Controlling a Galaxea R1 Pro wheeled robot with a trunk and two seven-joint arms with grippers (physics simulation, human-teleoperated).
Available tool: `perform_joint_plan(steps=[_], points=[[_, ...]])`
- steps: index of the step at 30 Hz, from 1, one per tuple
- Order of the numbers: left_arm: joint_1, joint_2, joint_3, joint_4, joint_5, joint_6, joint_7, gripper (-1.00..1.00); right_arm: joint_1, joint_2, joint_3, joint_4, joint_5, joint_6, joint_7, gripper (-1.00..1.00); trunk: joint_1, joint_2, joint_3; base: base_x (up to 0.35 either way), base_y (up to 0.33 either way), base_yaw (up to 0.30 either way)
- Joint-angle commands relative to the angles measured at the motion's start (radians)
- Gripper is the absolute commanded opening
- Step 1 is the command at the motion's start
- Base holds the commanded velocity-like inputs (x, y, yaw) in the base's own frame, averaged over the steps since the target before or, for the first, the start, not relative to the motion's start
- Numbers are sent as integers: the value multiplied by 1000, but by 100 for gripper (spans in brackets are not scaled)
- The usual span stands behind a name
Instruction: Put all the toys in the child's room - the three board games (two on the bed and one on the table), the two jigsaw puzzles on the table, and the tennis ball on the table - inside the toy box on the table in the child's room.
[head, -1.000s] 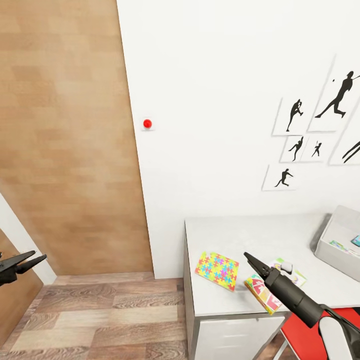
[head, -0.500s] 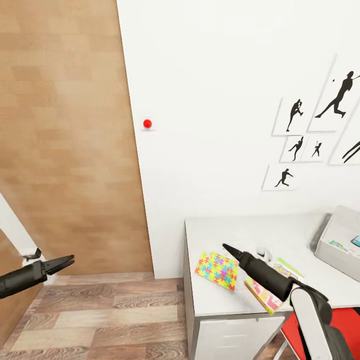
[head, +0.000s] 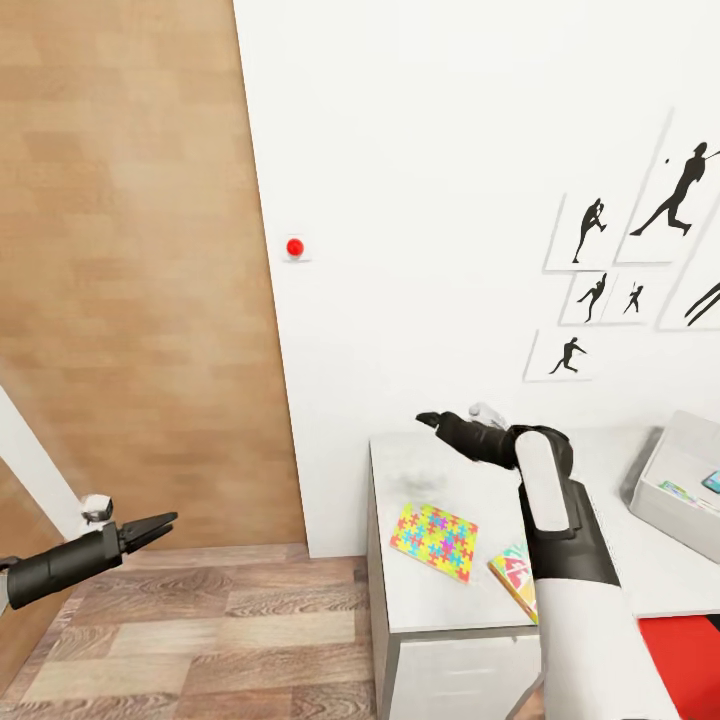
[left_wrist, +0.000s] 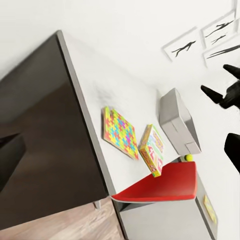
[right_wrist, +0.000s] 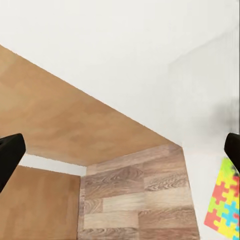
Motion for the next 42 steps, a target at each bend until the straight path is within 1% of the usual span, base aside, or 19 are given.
perform_joint_plan(steps=[1, 4, 5, 7, 8, 11, 13, 16, 19, 20, 21, 23, 24, 26, 27, 29, 35, 42], points=[[-1, -3, 0, 0, 4, 7, 0, 100, -27, 4, 2, 39, -11, 5, -54, 100, 1, -2, -2, 0, 0, 0], [-1, -12, -1, 0, 3, 7, 1, 100, -97, 9, 11, 168, -9, 11, -181, 100, 1, -2, -2, 0, 0, 0], [-1, -15, -1, 0, 3, 6, 2, 100, -140, 11, 14, 258, -8, 14, -261, 100, 1, -2, -2, 0, 0, 0], [-1, -19, -1, 0, 3, 6, 3, 100, -181, 13, 16, 353, -6, 14, -340, 100, 1, -2, -2, 0, 0, 0], [-1, -24, -3, 0, 3, 7, 3, 100, -213, 15, 18, 433, -2, 12, -406, 100, 1, -2, -2, 0, 0, 0], [-1, -35, -18, 0, 3, 9, 3, 100, -243, 16, 24, 525, 3, 9, -480, 100, 1, -2, -2, 0, 0, 0], [-1, -42, -32, 0, 4, 11, 2, 100, -255, 15, 32, 563, 5, 7, -511, 100, 1, -2, -2, 0, 0, 0], [-2, -51, -59, -3, 5, 17, -4, 100, -266, 10, 50, 604, 5, -2, -542, 100, 1, -2, -2, 0, 0, 0], [-3, -54, -70, -11, 9, 32, -6, 100, -270, 8, 60, 620, 5, -15, -551, 100, 1, -2, -2, 0, 0, 0], [-3, -56, -73, -15, 10, 41, -7, 100, -270, 8, 64, 624, 5, -18, -553, 100, 1, -2, -2, 0, 0, 0], [-4, -62, -76, -27, 11, 65, -8, 100, -271, 8, 75, 628, 5, -22, -555, 100, 1, -2, -2, 0, 0, 0], [-5, -74, -79, -46, 12, 94, -7, 100, -272, 7, 90, 629, 5, -25, -557, 100, 1, -2, -2, 0, 0, 0], [-6, -92, -81, -66, 10, 119, -5, 100, -272, 7, 109, 629, 5, -27, -558, 100, 1, -2, -2, 0, 0, 0], [-6, -113, -82, -80, 8, 136, -2, 100, -273, 6, 128, 629, 5, -28, -559, 100, 1, -2, -2, 0, 0, 0], [-6, -131, -83, -89, 6, 147, 1, 100, -272, 6, 145, 629, 5, -30, -559, 100, 1, -2, -2, 0, 0, 0], [-7, -149, -84, -97, 4, 154, 4, 100, -270, 5, 162, 627, 5, -32, -558, 100, 1, -2, -2, 0, 0, 0], [-10, -169, -85, -113, 4, 157, 6, 100, -263, 4, 173, 605, 5, -36, -557, 100, 1, -2, -2, 0, 0, 0], [-24, -174, -83, -130, 3, 156, 3, 100, -256, 1, 177, 594, 6, -63, -556, 100, 1, -2, -2, 0, 0, 0]])
